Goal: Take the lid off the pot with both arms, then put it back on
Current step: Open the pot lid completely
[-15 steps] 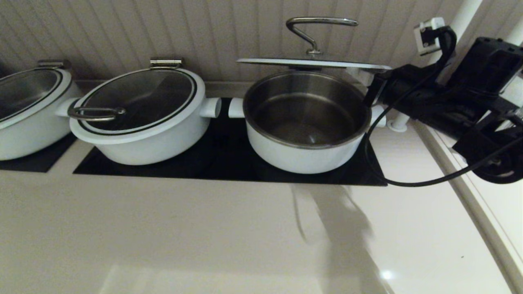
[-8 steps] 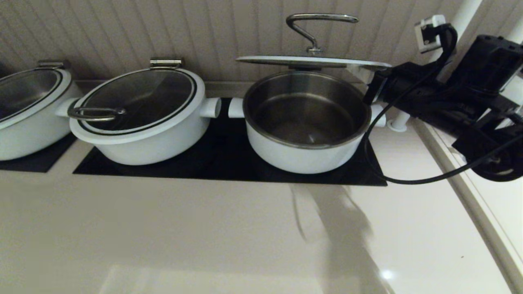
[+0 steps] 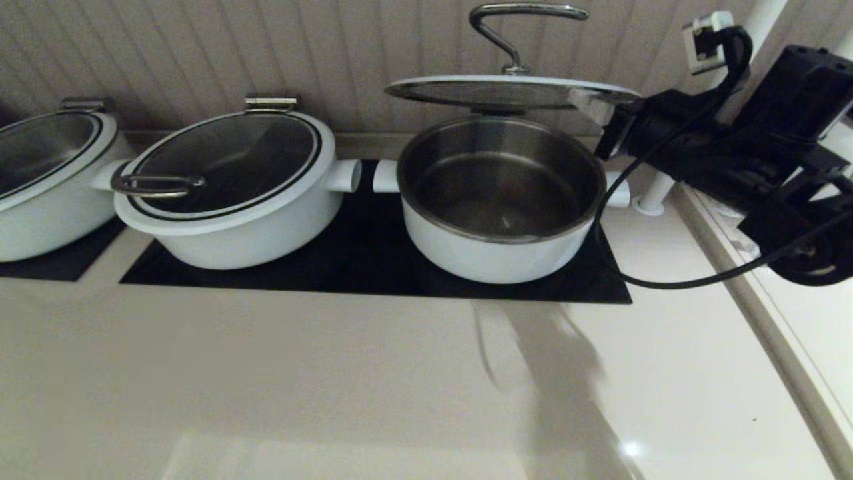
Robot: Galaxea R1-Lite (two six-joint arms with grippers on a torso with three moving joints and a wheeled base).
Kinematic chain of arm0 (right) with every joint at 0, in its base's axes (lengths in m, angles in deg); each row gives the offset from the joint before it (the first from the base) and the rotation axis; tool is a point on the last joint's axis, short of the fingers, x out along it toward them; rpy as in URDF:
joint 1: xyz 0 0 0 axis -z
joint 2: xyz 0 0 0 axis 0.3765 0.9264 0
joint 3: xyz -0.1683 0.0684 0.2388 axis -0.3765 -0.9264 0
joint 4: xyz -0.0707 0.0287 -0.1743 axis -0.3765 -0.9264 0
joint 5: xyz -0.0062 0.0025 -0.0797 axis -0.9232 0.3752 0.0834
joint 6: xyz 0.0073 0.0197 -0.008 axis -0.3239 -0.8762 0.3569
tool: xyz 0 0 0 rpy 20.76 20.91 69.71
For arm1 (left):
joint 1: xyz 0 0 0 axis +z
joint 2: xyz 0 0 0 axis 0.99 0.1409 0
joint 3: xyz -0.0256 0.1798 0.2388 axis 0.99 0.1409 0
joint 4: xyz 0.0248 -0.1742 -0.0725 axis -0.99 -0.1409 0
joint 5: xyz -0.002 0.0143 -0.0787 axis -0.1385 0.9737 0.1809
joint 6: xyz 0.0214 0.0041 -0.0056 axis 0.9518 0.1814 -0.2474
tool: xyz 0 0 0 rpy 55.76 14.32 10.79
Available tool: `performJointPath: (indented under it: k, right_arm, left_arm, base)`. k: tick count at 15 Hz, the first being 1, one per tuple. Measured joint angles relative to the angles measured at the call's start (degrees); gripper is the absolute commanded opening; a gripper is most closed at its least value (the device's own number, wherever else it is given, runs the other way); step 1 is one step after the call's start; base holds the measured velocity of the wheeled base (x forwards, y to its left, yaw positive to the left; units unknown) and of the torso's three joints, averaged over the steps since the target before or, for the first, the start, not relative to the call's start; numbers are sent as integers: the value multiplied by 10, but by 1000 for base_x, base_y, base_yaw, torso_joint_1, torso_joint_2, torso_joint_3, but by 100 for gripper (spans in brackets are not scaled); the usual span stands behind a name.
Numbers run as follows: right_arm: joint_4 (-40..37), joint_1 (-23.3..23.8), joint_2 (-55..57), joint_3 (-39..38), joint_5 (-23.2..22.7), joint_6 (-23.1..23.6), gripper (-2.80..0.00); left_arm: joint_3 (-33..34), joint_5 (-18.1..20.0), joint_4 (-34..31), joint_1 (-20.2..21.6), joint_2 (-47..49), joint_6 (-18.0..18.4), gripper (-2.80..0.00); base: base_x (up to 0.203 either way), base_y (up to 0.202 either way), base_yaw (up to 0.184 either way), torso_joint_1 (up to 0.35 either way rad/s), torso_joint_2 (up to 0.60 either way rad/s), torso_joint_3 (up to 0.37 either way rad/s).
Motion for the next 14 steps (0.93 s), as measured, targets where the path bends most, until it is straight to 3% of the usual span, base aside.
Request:
performJointPath:
  k: [14]
  right_arm:
    - [0, 17, 37, 67, 1, 0, -280]
  left_arm:
    - [0, 0, 0, 0, -24, -4, -280]
  base:
    - [0, 0, 0, 0, 0, 0]
